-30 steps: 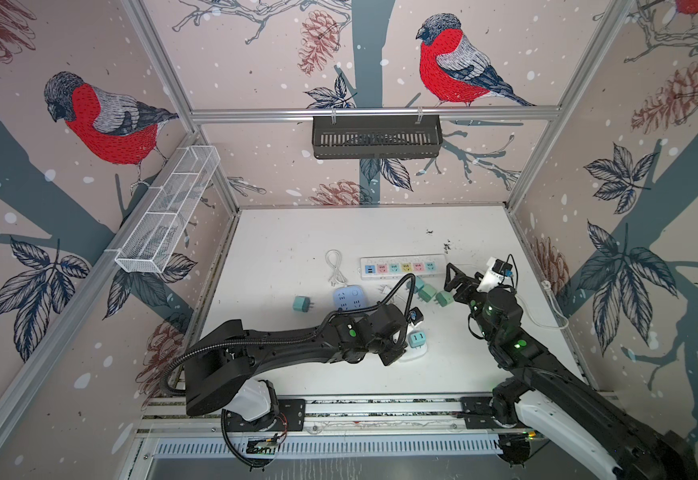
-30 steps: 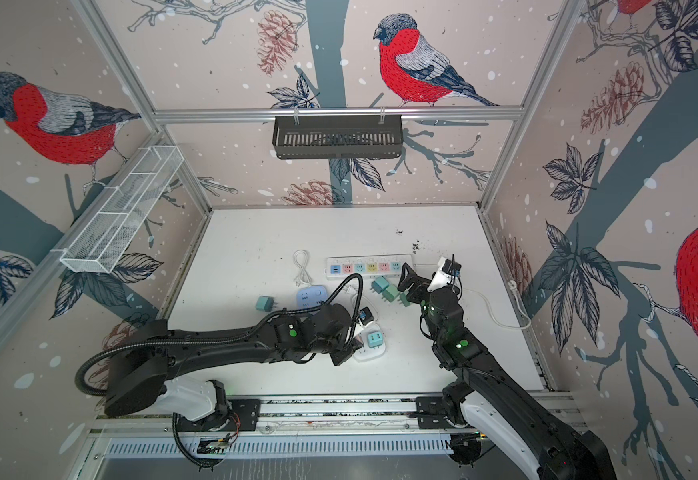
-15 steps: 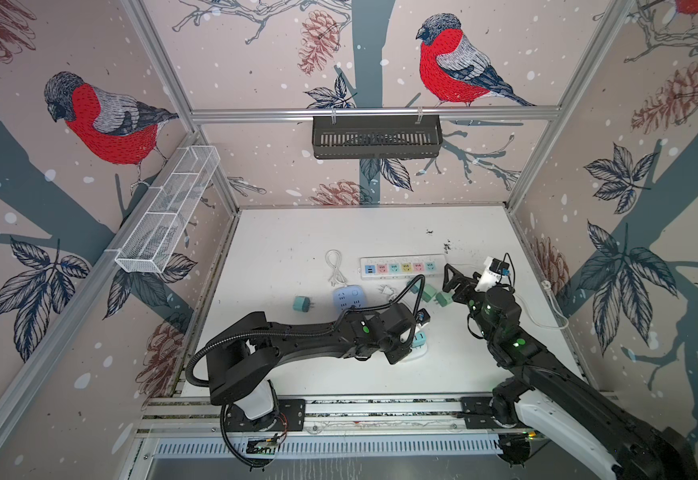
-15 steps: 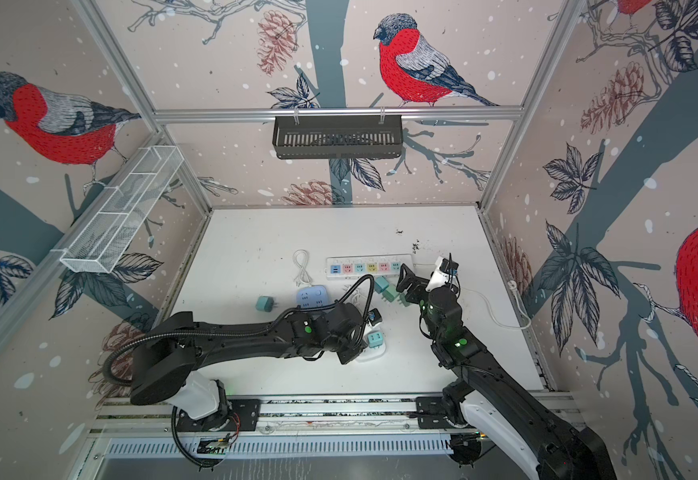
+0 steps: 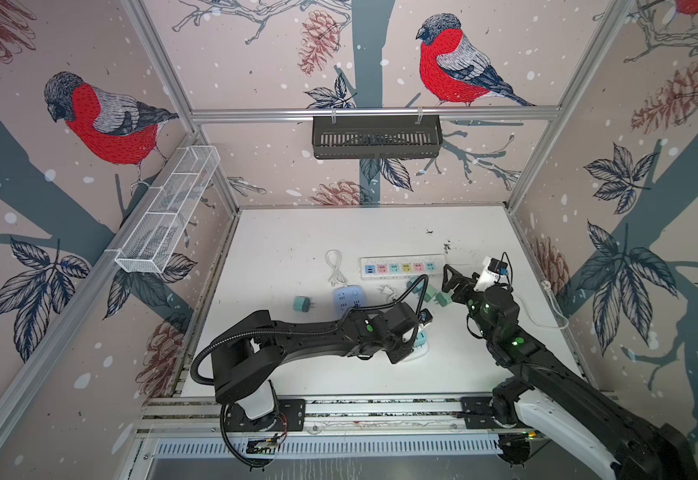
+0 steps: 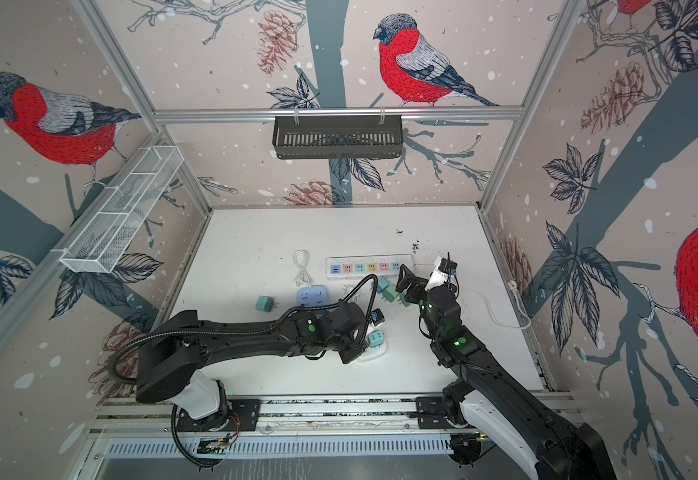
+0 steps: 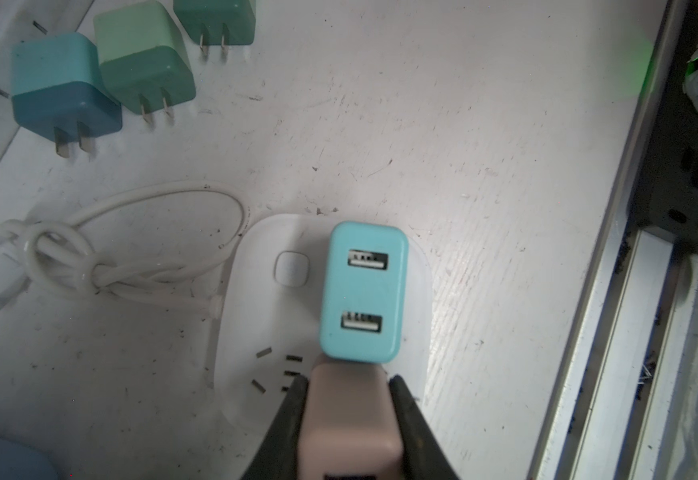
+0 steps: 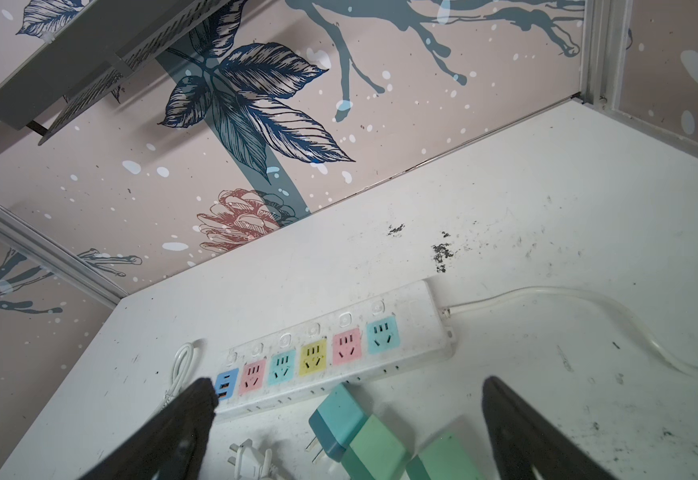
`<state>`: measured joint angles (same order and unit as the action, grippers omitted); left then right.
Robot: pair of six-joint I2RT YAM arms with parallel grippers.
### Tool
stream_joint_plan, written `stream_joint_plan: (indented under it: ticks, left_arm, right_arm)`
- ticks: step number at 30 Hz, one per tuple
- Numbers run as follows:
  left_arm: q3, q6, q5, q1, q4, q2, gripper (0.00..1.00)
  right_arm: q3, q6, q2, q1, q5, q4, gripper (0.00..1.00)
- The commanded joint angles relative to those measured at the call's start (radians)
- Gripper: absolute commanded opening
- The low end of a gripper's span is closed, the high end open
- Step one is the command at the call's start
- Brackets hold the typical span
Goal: Insert the plug
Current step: 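Lower the pink adapter with the left gripper onto the white cube socket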
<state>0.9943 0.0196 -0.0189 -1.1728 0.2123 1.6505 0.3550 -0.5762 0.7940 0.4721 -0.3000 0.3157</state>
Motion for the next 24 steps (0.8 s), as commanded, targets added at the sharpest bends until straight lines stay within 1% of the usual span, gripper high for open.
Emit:
stream_joint_plan:
  ticks: [1,10,24]
  left_arm:
    - [0.033,-0.004,0.017,-0.004,0.069,0.021,0.0]
    - [0.083,-0.016,0.04,-0.01,0.131,0.058,0.0]
    - [0.115,-0.027,0.03,-0.011,0.161,0.121,0.0]
  right_arm:
    - [0.008,-0.002,-0.001,0.0,-0.006,0.02,1.0]
    - [0.008,-0.007,-0.001,-0.002,-0.013,0.018,1.0]
    - [0.006,-0.01,0.007,-0.003,-0.009,0.02,1.0]
